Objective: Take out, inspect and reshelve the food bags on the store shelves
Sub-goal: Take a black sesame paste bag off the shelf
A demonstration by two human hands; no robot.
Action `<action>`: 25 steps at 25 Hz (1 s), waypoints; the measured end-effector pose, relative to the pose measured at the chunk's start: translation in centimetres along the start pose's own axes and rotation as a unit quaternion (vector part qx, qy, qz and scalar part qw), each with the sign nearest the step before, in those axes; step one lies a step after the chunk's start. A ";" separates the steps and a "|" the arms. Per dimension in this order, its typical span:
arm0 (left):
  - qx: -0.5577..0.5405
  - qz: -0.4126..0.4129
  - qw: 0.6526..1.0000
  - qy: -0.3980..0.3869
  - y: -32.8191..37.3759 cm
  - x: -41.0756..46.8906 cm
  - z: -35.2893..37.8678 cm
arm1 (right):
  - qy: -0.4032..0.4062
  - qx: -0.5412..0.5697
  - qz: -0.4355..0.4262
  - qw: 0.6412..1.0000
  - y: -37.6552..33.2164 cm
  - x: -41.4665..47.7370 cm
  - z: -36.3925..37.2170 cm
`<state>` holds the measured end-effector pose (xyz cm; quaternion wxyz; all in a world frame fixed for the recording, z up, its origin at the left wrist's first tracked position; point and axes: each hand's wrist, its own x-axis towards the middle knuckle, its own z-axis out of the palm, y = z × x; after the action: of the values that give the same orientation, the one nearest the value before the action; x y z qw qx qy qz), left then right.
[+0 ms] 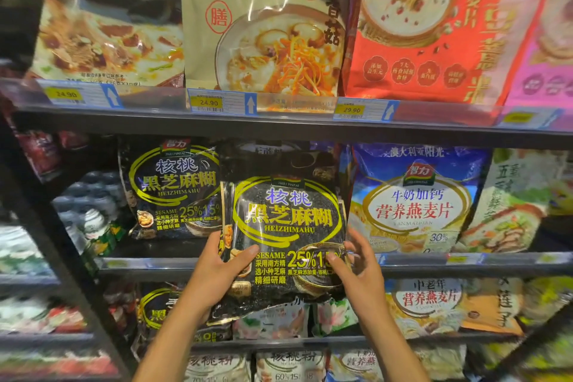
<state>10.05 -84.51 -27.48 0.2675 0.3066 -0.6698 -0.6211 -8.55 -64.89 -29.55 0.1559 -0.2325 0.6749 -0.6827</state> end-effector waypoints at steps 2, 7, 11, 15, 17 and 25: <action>-0.018 -0.004 1.000 0.006 -0.2 -1.5 0.1 | -0.003 -0.002 0.002 1.000 0.0 -1.0 -0.7; -0.070 0.007 0.998 -0.009 -0.6 -6.1 0.0 | -0.043 0.044 0.056 0.997 -0.7 -3.8 -2.8; -0.124 0.006 0.992 -0.012 -0.4 -9.9 0.1 | -0.092 0.058 0.092 0.990 -2.0 -6.1 -3.7; -0.133 0.018 0.991 -0.008 -0.9 -13.4 -0.9 | -0.172 0.049 0.110 0.978 -3.1 -8.5 -2.8; -0.146 0.023 0.989 0.019 -1.4 -14.5 -2.1 | -0.213 0.051 0.094 0.971 -3.4 -9.2 -1.8; -0.161 0.054 0.982 0.077 -1.8 -14.0 -8.2 | -0.261 0.016 0.111 0.959 -2.7 -8.0 4.5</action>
<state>25.60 -79.64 -28.29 0.3969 0.2698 -0.5538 -0.6804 0.84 -64.44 -27.76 0.4050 -0.3236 0.6212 -0.5877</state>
